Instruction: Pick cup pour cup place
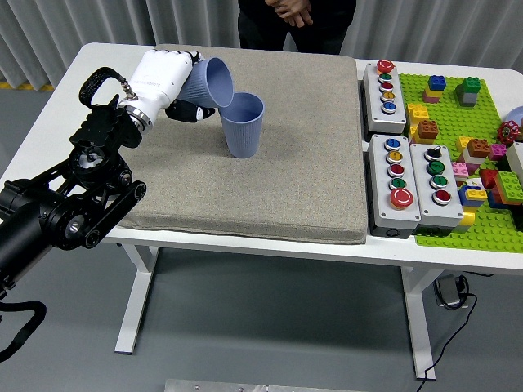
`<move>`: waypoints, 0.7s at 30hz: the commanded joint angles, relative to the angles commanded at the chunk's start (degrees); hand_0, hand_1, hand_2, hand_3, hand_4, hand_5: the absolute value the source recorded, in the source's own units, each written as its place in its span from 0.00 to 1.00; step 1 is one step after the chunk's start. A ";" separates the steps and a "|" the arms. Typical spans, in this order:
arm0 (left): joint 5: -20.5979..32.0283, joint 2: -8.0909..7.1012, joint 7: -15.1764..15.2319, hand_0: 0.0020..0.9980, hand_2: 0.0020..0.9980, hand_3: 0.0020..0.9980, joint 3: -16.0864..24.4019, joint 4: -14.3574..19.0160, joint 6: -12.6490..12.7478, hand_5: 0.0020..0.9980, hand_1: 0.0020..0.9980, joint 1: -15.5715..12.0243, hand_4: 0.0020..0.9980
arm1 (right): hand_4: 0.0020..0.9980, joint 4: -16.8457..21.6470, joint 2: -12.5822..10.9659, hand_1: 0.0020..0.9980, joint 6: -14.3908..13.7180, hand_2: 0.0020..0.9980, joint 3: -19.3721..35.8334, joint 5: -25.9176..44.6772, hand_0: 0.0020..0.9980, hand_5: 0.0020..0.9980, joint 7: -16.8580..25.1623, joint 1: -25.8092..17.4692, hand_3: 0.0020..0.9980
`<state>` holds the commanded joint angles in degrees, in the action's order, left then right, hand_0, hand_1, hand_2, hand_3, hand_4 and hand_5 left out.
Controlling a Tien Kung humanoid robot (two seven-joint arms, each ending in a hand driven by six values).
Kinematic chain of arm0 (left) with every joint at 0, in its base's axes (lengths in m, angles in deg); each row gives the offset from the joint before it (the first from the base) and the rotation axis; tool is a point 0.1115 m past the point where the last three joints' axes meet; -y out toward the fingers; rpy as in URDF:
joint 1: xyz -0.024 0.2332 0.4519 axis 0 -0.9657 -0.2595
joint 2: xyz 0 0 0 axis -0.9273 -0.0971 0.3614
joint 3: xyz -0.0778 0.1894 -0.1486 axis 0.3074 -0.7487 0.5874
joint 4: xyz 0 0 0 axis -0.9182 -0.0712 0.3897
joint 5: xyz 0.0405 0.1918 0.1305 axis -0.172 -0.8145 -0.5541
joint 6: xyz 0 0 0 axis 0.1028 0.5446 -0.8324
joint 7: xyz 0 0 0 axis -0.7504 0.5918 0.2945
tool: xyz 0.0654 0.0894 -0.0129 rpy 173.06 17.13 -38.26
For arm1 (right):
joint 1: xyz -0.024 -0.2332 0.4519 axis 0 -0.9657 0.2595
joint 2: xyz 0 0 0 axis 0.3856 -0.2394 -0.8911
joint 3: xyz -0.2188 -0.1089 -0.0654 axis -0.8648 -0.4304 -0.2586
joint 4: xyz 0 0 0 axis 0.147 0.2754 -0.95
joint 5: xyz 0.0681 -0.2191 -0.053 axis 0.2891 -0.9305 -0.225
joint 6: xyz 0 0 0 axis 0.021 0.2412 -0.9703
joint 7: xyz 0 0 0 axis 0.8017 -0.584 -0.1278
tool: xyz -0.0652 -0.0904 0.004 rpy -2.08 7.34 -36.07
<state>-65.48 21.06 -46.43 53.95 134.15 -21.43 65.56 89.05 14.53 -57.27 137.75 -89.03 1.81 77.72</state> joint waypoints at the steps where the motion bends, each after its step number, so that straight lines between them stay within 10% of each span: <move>1: -0.17 -0.02 -0.09 0.52 0.55 0.55 -0.25 -0.10 0.00 0.23 0.50 0.18 0.79 | 0.06 -0.01 -0.02 0.69 0.01 0.63 -0.02 0.02 0.70 0.37 0.01 0.01 0.60; 21: -1.75 -1.95 -2.95 0.52 0.55 0.55 -5.43 -0.98 -1.00 0.24 0.49 2.93 0.79 | 0.07 0.04 -0.08 0.69 0.07 0.63 0.07 -0.21 0.70 0.37 -0.08 -0.06 0.60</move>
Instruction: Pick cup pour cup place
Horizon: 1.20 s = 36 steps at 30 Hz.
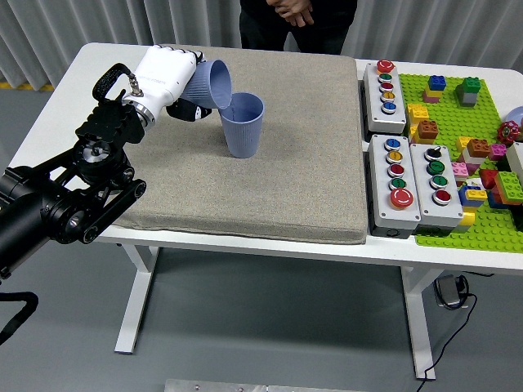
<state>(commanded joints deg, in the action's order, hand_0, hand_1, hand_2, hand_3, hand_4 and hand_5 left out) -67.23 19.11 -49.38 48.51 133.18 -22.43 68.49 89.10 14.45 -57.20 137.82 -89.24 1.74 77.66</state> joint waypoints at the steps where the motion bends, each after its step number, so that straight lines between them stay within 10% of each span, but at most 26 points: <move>1: 0.00 -0.08 0.02 0.52 0.55 0.55 -0.17 0.02 -0.01 0.24 0.49 0.05 0.79 | 0.07 0.02 0.01 0.69 0.00 0.63 0.03 -0.04 0.70 0.37 -0.04 -0.03 0.60; 36: 0.00 -1.49 -0.97 0.51 0.55 0.54 -4.36 -0.22 -0.06 0.25 0.49 3.28 0.79 | 0.07 0.02 -0.06 0.69 -0.05 0.63 -0.24 0.33 0.70 0.36 -0.07 0.04 0.60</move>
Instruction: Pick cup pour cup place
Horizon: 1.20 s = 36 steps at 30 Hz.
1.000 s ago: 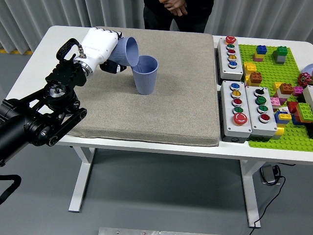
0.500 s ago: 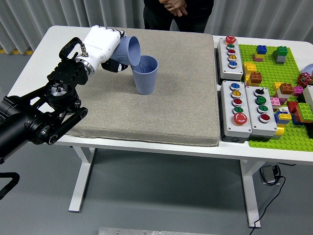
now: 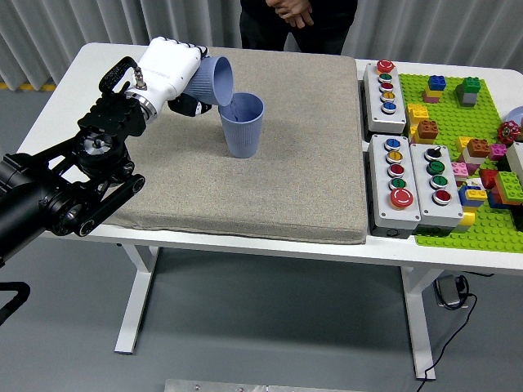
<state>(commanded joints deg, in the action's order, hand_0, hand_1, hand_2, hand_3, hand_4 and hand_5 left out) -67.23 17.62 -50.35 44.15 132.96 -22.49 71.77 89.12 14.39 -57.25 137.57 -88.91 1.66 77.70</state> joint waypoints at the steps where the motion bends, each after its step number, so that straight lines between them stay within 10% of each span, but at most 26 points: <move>1: 0.00 -0.06 -0.06 0.51 0.55 0.54 -0.09 0.04 0.02 0.25 0.49 0.13 0.79 | 0.07 0.00 -0.01 0.69 -0.02 0.63 -0.03 0.10 0.70 0.36 0.01 0.02 0.60; 36: 0.00 -1.91 -1.12 0.51 0.55 0.54 -5.64 -0.17 -0.98 0.25 0.49 3.87 0.79 | 0.07 -0.03 -0.07 0.69 -0.09 0.63 -0.32 0.42 0.70 0.36 0.03 0.07 0.60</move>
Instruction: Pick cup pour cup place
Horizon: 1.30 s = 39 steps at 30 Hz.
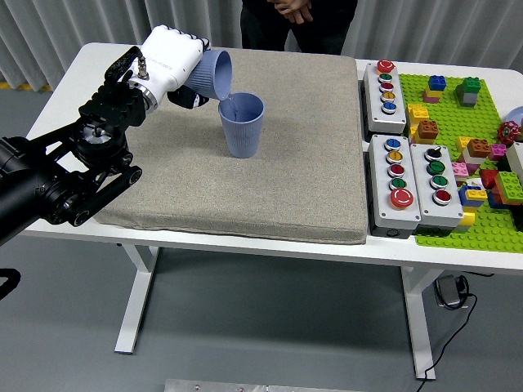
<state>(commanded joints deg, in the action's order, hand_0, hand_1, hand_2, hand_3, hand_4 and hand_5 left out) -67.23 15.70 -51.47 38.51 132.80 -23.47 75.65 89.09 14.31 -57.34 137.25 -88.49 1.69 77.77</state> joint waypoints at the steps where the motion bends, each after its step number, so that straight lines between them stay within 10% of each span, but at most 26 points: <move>1: 0.00 -0.05 0.00 0.51 0.55 0.54 -0.10 0.06 -0.01 0.25 0.49 0.00 0.79 | 0.07 0.01 0.00 0.69 0.02 0.63 0.03 -0.07 0.70 0.36 -0.01 -0.03 0.60; 39: 0.00 -0.57 -1.37 0.50 0.55 0.54 -4.18 1.39 -0.98 0.25 0.50 2.12 0.79 | 0.06 0.06 0.10 0.69 -0.03 0.63 -0.09 0.11 0.70 0.37 -0.15 -0.01 0.60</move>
<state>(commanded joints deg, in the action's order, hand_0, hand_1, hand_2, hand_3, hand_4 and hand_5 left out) -67.23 15.13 -52.84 34.33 134.18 -24.45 77.77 89.14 14.41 -57.37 137.17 -88.38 1.54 77.77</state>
